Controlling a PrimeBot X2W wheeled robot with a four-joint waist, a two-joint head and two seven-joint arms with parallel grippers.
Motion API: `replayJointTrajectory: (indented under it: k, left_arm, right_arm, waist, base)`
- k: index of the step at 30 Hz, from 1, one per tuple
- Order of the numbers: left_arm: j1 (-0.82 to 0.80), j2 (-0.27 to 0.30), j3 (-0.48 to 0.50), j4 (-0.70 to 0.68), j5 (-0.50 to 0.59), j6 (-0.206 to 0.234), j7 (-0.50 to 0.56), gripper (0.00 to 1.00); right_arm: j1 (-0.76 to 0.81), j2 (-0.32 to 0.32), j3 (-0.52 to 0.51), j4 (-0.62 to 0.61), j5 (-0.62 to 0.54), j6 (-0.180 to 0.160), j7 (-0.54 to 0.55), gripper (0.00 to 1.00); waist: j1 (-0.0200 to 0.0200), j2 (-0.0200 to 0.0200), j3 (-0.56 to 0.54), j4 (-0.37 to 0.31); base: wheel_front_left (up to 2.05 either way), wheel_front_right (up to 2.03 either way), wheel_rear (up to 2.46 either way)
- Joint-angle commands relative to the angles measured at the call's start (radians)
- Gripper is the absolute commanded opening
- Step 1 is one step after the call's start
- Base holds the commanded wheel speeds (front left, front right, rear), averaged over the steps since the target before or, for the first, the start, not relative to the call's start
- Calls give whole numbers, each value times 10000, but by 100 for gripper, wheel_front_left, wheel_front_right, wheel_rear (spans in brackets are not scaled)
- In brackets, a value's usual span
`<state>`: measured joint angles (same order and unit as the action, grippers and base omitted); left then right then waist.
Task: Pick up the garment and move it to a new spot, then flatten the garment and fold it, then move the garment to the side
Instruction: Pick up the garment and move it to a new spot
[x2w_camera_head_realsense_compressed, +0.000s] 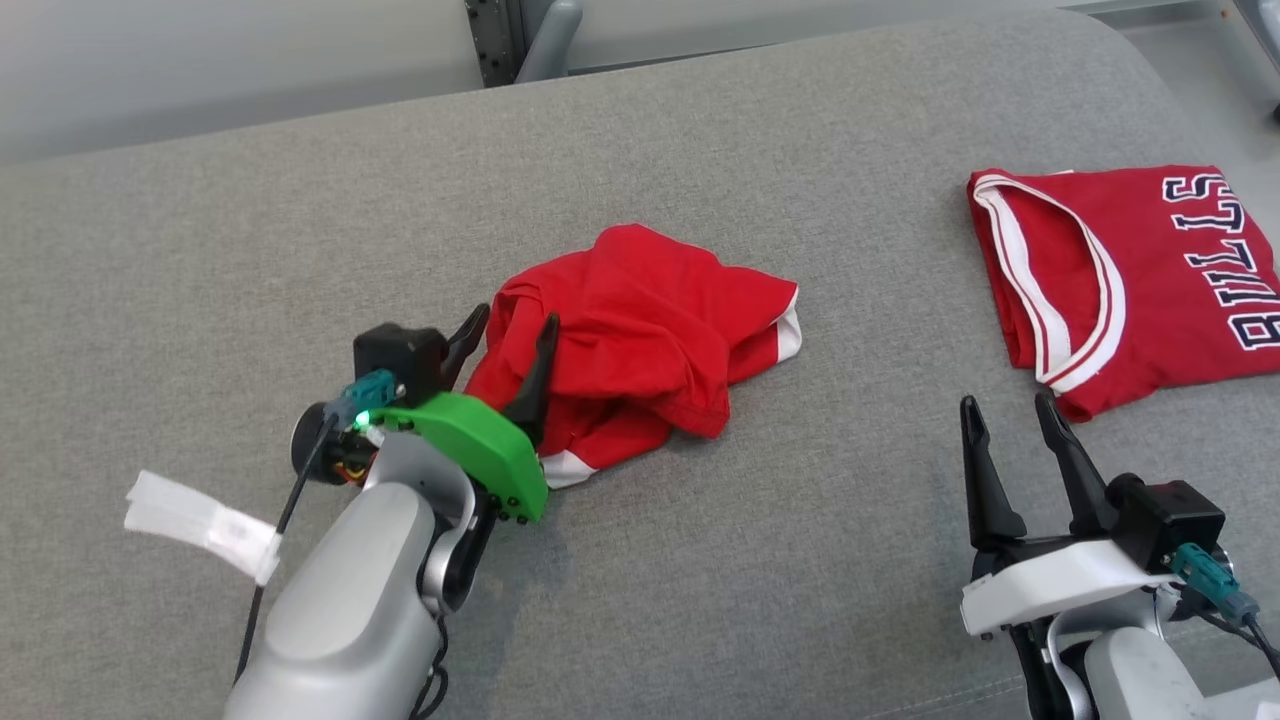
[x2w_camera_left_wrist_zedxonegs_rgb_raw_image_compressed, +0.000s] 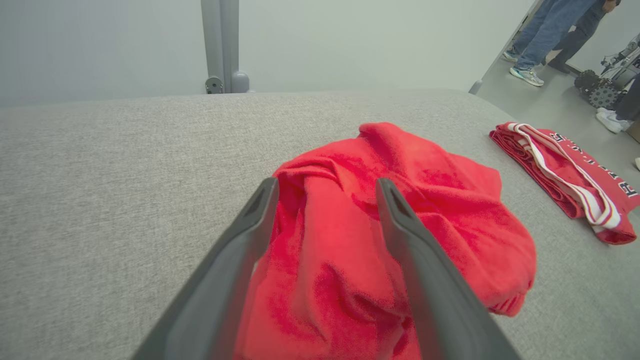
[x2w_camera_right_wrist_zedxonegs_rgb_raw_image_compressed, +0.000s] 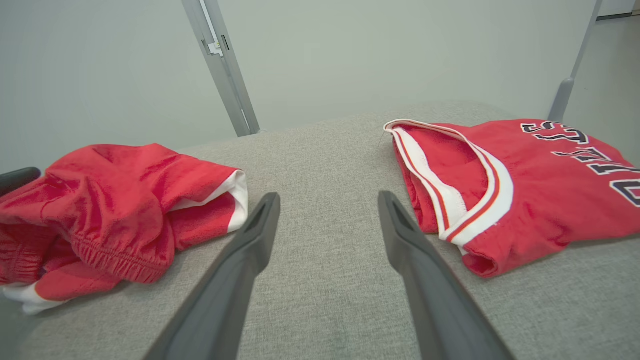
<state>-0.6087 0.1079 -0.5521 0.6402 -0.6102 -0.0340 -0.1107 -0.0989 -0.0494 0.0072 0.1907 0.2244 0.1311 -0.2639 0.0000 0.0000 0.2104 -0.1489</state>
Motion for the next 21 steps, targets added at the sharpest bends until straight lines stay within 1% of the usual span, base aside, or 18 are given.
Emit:
replayJointTrajectory:
  k: [1, 4, 9, 11, 13, 14, 18, 21]
  left_arm:
    - [387, 218, -17, -306, 151, 117, -166, 100]
    - [1151, 602, -69, -1198, 355, 418, -537, 100]
    - [2582, 1135, -102, -2737, 795, 1131, -1074, 100]
    - [3205, 1224, -31, -3207, 886, 1400, -1254, 100]
    - [3679, 1436, 77, -3547, 1096, 1684, -1397, 100]
    - [3961, 1426, 215, -3676, 1046, 1800, -1461, 100]
    - [4921, 1480, 860, -4073, 1145, 2038, -1555, 100]
    - [5641, 1405, 1598, -4444, 1472, 2054, -1540, 100]
  right_arm:
    - [199, -24, -79, -34, -115, -8, 1, 100]
    - [384, -27, -212, -95, -173, -8, 1, 100]
    - [824, -28, -525, -215, -294, -8, 1, 100]
    - [1034, -27, -671, -284, -339, -8, 1, 100]
    - [1205, -25, -786, -379, -400, -8, 1, 100]
    - [1294, -27, -853, -429, -447, -8, 1, 100]
    - [1606, -27, -1093, -578, -610, -8, 1, 100]
    - [1774, -24, -1179, -668, -740, -8, 1, 100]
  waist:
    - [0, 0, -298, 106]
    - [0, 0, -542, 189]
    - [0, 0, -1002, 397]
    - [0, 0, -1204, 522]
    - [0, 0, -1350, 627]
    - [0, 0, -1423, 679]
    - [0, 0, -1686, 881]
    - [0, 0, -1815, 1030]
  base:
    - [0, 0, 0]
    - [0, 0, 0]
    - [0, 0, 0]
    - [0, 0, 0]
    - [0, 0, 0]
    - [0, 0, 0]
    - [0, 0, 0]
    - [0, 0, 0]
